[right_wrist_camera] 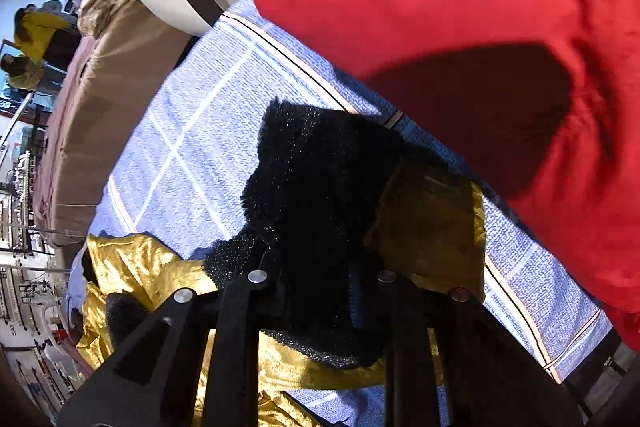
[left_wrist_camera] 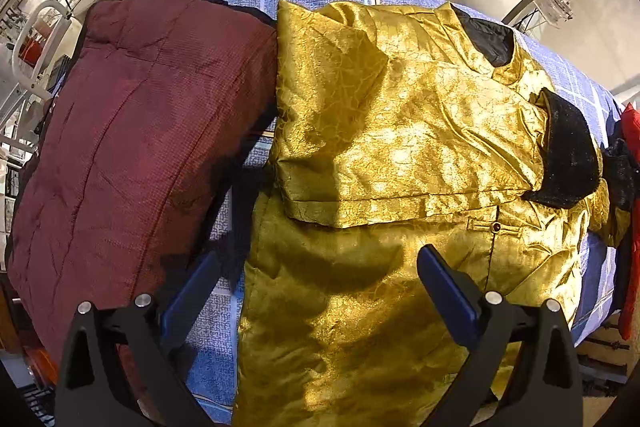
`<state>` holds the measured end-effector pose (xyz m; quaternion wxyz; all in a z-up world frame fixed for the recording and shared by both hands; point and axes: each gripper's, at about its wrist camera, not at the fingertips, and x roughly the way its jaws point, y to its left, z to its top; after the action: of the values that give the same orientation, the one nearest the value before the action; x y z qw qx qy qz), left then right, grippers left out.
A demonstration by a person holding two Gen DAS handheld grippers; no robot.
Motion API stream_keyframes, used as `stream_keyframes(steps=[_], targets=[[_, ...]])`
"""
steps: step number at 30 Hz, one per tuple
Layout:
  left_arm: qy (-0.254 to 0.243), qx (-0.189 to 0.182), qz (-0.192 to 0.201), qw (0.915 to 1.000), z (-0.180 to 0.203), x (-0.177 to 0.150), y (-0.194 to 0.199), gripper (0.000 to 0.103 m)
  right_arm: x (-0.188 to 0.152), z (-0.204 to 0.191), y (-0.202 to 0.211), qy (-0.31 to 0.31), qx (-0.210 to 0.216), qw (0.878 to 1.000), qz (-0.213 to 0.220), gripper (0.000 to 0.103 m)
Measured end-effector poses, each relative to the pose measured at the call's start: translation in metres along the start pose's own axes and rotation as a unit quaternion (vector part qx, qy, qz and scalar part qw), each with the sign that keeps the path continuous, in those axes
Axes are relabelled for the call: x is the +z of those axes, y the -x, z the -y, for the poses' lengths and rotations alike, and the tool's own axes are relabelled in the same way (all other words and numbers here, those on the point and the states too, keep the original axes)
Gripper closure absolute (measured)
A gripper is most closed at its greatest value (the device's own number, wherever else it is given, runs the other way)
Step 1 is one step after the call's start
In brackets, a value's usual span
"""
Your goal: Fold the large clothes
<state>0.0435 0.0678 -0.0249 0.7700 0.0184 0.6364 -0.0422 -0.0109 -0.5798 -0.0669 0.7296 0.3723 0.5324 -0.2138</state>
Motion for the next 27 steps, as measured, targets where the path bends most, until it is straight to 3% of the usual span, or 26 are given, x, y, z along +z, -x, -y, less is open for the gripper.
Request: stream_keyframes(steps=[6, 10, 14, 17, 22, 24, 27], targets=[[-0.015, -0.015, 0.019, 0.9996, 0.008, 0.006, 0.009, 0.006, -0.014, -0.005, 0.094, 0.017, 0.116, 0.990, 0.076, 0.083], [-0.015, -0.020, 0.030, 0.9992, 0.006, 0.007, 0.016, 0.006, -0.034, -0.046, 0.128, 0.059, 0.183, 0.978, 0.082, 0.083], [-0.009, -0.019, 0.042, 0.9989, -0.001, 0.006, 0.023, 0.006, -0.053, -0.109, 0.128, 0.118, 0.247, 0.959, 0.069, 0.083], [-0.005, -0.015, 0.052, 0.9985, -0.006, 0.005, 0.030, 0.006, -0.077, -0.168, 0.108, 0.166, 0.288, 0.943, 0.033, 0.084], [0.000, 0.006, 0.070, 0.9975, -0.017, 0.001, 0.043, 0.006, -0.160, -0.270, 0.039, 0.281, 0.272, 0.919, -0.055, 0.084], [0.008, 0.005, 0.073, 0.9973, -0.022, 0.000, 0.046, 0.006, -0.196, -0.298, 0.000, 0.315, 0.243, 0.913, -0.091, 0.084], [0.015, 0.005, 0.070, 0.9974, -0.026, 0.000, 0.046, 0.006, -0.237, -0.322, -0.051, 0.350, 0.186, 0.911, -0.113, 0.084]])
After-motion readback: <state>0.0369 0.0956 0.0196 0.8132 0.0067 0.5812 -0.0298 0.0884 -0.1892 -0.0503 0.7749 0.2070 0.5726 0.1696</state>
